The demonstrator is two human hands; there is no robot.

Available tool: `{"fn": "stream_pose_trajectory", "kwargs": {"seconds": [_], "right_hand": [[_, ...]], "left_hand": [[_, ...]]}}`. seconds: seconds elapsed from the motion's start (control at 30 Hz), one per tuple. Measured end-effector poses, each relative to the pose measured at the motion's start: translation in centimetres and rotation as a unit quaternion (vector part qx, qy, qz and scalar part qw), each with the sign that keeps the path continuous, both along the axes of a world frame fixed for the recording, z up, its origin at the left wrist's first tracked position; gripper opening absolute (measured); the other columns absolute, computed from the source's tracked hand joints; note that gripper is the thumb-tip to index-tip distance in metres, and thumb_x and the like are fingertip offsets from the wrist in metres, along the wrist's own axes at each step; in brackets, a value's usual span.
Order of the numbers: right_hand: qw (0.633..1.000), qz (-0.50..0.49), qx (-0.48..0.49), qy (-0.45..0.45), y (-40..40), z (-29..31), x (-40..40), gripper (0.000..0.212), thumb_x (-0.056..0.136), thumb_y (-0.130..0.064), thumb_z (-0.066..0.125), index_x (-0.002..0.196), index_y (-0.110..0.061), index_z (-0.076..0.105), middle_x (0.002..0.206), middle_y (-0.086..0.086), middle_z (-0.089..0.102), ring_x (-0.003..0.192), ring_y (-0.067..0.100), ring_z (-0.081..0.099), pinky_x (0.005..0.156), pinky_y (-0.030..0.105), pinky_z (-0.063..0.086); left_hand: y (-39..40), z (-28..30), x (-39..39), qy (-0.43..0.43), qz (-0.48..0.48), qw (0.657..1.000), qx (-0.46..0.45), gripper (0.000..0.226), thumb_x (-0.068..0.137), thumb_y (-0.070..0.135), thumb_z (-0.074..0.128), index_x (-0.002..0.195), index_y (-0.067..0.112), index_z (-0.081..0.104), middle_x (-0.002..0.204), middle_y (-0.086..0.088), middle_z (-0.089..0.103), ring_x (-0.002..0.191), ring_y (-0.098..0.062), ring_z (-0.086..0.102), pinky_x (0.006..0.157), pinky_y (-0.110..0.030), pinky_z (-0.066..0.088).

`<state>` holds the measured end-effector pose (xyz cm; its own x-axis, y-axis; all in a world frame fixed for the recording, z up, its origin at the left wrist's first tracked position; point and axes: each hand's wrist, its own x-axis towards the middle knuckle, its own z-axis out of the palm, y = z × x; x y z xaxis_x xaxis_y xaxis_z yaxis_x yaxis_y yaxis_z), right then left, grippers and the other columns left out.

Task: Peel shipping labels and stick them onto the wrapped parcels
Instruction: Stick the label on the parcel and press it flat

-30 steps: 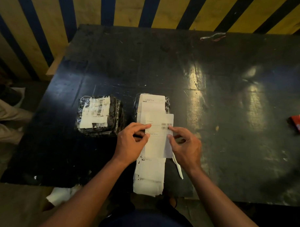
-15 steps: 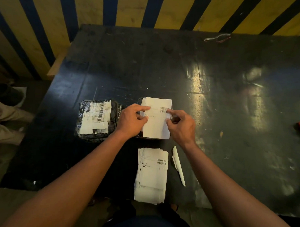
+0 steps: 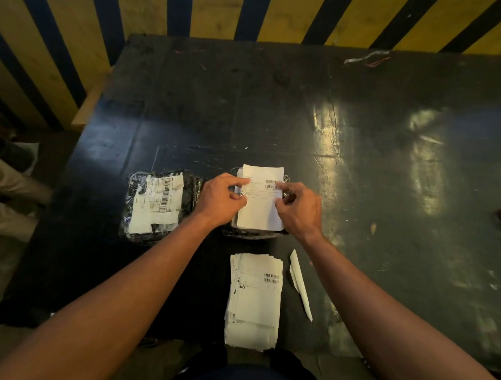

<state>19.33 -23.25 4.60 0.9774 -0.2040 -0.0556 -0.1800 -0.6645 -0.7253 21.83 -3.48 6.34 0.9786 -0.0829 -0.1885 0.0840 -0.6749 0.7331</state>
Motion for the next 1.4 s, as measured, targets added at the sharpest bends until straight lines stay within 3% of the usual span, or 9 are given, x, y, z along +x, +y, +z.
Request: {"fn": "stream_pose_trajectory", "kwargs": {"seconds": [0.47, 0.67, 0.83, 0.97, 1.07, 1.17, 1.27, 1.33, 1.4], "right_hand": [[0.999, 0.031, -0.033, -0.007, 0.4, -0.1, -0.1, 0.038, 0.091, -0.019, 0.076, 0.128, -0.014, 0.069, 0.116, 0.001, 0.070, 0.087, 0.012, 0.066, 0.086, 0.031, 0.061], [0.996, 0.057, -0.068, 0.003, 0.6, 0.2, 0.1, 0.039, 0.093, -0.015, 0.070, 0.132, -0.011, 0.067, 0.119, 0.003, 0.066, 0.094, 0.020, 0.067, 0.083, 0.026, 0.054], [0.993, 0.066, -0.093, 0.010, 1.1, 0.2, -0.2, 0.043, 0.095, -0.017, 0.069, 0.137, -0.011, 0.063, 0.127, 0.004, 0.059, 0.105, 0.019, 0.065, 0.091, 0.030, 0.056], [0.992, 0.043, -0.120, 0.009, 0.9, -0.3, -0.5, 0.045, 0.092, -0.029, 0.073, 0.135, -0.017, 0.065, 0.129, 0.006, 0.049, 0.111, 0.021, 0.059, 0.089, 0.026, 0.052], [0.983, 0.055, -0.172, -0.004, 0.0, -0.8, -0.7, 0.043, 0.091, -0.036, 0.072, 0.132, -0.021, 0.067, 0.134, 0.008, 0.049, 0.123, 0.025, 0.050, 0.096, 0.035, 0.048], [0.959, 0.129, -0.246, -0.063, -0.6, -1.3, -1.3, 0.038, 0.091, -0.026, 0.073, 0.128, -0.019, 0.069, 0.142, 0.010, 0.055, 0.131, 0.031, 0.051, 0.098, 0.047, 0.047], [0.922, 0.242, -0.292, -0.078, -0.7, -1.7, -1.8, 0.052, 0.095, -0.016, 0.064, 0.146, -0.014, 0.055, 0.155, 0.010, 0.051, 0.148, 0.029, 0.042, 0.120, 0.052, 0.028], [0.910, 0.286, -0.296, -0.046, -0.8, -1.3, -1.8, 0.062, 0.100, -0.017, 0.055, 0.158, -0.013, 0.034, 0.166, 0.009, 0.032, 0.156, 0.025, 0.025, 0.126, 0.050, 0.005], [0.900, 0.312, -0.304, -0.003, -0.9, -0.9, -1.4, 0.069, 0.103, -0.023, 0.048, 0.163, -0.015, 0.014, 0.171, 0.006, 0.012, 0.159, 0.021, 0.008, 0.126, 0.048, -0.006]], "left_hand": [[0.0, -0.8, 0.2, -0.016, -0.025, 0.999, 0.033, 0.045, 0.089, 0.010, 0.078, 0.132, 0.019, 0.069, 0.129, 0.003, 0.060, 0.086, -0.013, 0.070, 0.079, -0.022, 0.061], [-0.2, -1.0, 0.3, -0.035, -0.052, 0.995, 0.078, 0.049, 0.089, 0.012, 0.079, 0.135, 0.020, 0.067, 0.131, 0.003, 0.059, 0.085, -0.007, 0.068, 0.084, -0.022, 0.061], [-0.5, -1.0, 0.0, -0.054, -0.060, 0.991, 0.109, 0.049, 0.088, 0.019, 0.080, 0.134, 0.022, 0.065, 0.127, 0.004, 0.050, 0.086, -0.008, 0.065, 0.087, -0.030, 0.062], [-0.1, -1.1, -0.4, -0.078, -0.050, 0.983, 0.158, 0.046, 0.087, 0.030, 0.080, 0.130, 0.027, 0.065, 0.126, 0.003, 0.040, 0.107, -0.015, 0.055, 0.086, -0.027, 0.055], [0.5, -1.3, -1.0, -0.125, -0.095, 0.971, 0.180, 0.042, 0.089, 0.026, 0.077, 0.130, 0.023, 0.068, 0.136, 0.000, 0.047, 0.125, -0.018, 0.046, 0.100, -0.031, 0.049], [0.6, -1.7, -1.7, -0.143, -0.160, 0.962, 0.172, 0.044, 0.094, 0.017, 0.068, 0.138, 0.018, 0.064, 0.153, -0.004, 0.049, 0.144, -0.022, 0.040, 0.118, -0.043, 0.038], [0.6, -2.2, -2.2, -0.146, -0.208, 0.951, 0.174, 0.051, 0.100, 0.014, 0.058, 0.150, 0.017, 0.051, 0.160, -0.004, 0.045, 0.151, -0.018, 0.034, 0.126, -0.041, 0.027], [0.6, -2.3, -2.2, -0.148, -0.218, 0.948, 0.181, 0.053, 0.102, 0.016, 0.054, 0.154, 0.017, 0.045, 0.162, -0.004, 0.041, 0.153, -0.017, 0.032, 0.126, -0.034, 0.022], [0.6, -2.3, -2.3, -0.148, -0.228, 0.943, 0.192, 0.054, 0.104, 0.019, 0.050, 0.157, 0.018, 0.039, 0.165, -0.003, 0.037, 0.154, -0.017, 0.029, 0.127, -0.036, 0.023]]}}
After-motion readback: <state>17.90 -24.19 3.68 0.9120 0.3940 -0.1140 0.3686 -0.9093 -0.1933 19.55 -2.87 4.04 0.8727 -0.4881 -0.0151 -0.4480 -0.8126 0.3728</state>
